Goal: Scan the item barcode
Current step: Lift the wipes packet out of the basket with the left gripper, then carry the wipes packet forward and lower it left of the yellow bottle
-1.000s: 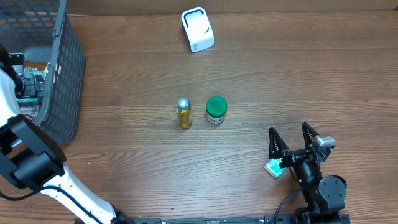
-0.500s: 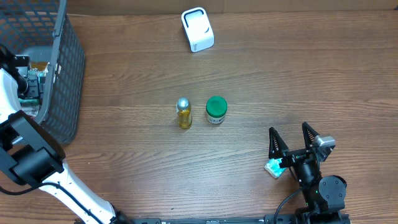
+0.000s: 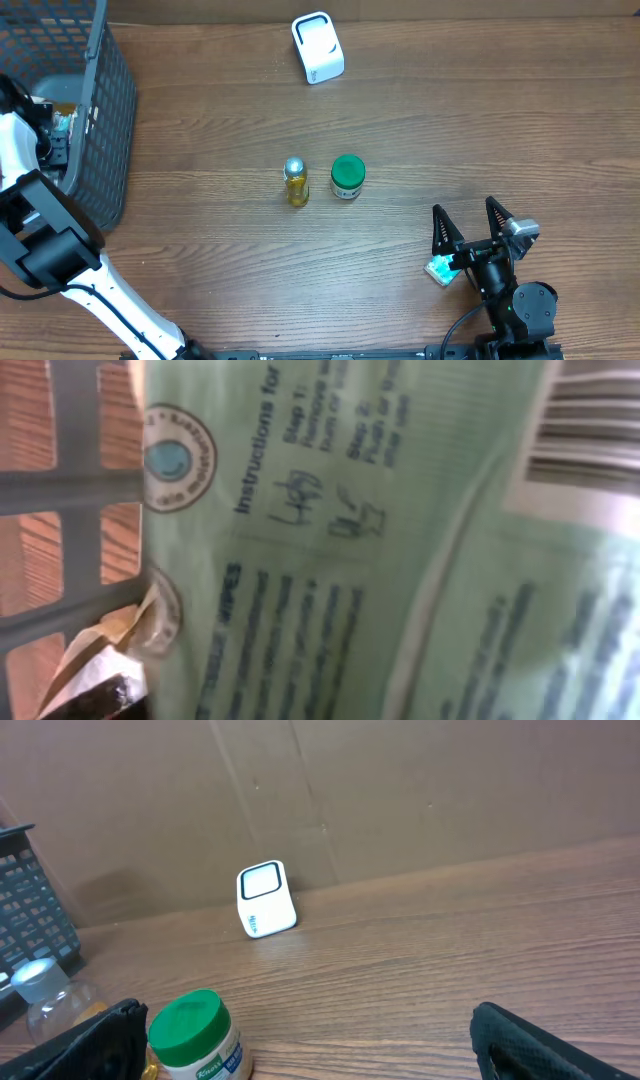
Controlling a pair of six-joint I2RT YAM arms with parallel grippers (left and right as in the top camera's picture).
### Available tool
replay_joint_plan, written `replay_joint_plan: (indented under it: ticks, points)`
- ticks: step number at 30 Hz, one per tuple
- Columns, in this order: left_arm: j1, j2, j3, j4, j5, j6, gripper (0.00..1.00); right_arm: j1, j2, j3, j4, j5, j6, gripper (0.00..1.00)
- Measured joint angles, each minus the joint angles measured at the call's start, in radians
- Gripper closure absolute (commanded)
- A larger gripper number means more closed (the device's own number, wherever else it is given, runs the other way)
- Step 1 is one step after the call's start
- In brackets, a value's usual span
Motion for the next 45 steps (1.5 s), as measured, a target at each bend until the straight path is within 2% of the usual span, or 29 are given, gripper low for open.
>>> replay_joint_plan:
  ticks: [4, 10, 15, 24, 30, 37, 41, 45]
  points:
    - [0.0, -0.002, 0.01, -0.007, -0.011, -0.018, 0.84, 0.0, 0.0, 0.0, -0.001, 0.0, 0.0, 0.0]
    - [0.0, -0.011, 0.011, -0.011, 0.015, -0.063, 0.92, 0.0, 0.0, 0.0, 0.0, 0.0, 0.0, 0.0]
    - [0.0, -0.063, 0.011, -0.03, 0.09, -0.161, 0.96, 0.0, 0.0, 0.0, -0.001, 0.0, 0.0, 0.0]
    - [-0.001, -0.463, 0.035, -0.026, 0.183, -0.367, 0.96, 0.0, 0.0, 0.0, 0.0, 0.0, 0.0, 0.0]
    - [-0.015, -0.671, 0.053, -0.047, 0.366, -0.501, 0.96, 0.0, 0.0, 0.0, 0.0, 0.0, 0.0, 0.0]
    - [-0.146, -0.768, 0.053, -0.206, 0.465, -0.575, 0.95, 0.0, 0.0, 0.0, 0.0, 0.0, 0.0, 0.0]
    - [-0.274, -0.795, 0.053, -0.36, 0.483, -0.589, 0.96, 0.0, 0.0, 0.0, 0.0, 0.0, -0.001, 0.0]
    - [-0.397, -0.795, 0.044, -0.447, 0.482, -0.597, 0.95, 0.0, 0.0, 0.0, 0.0, 0.0, 0.0, 0.0]
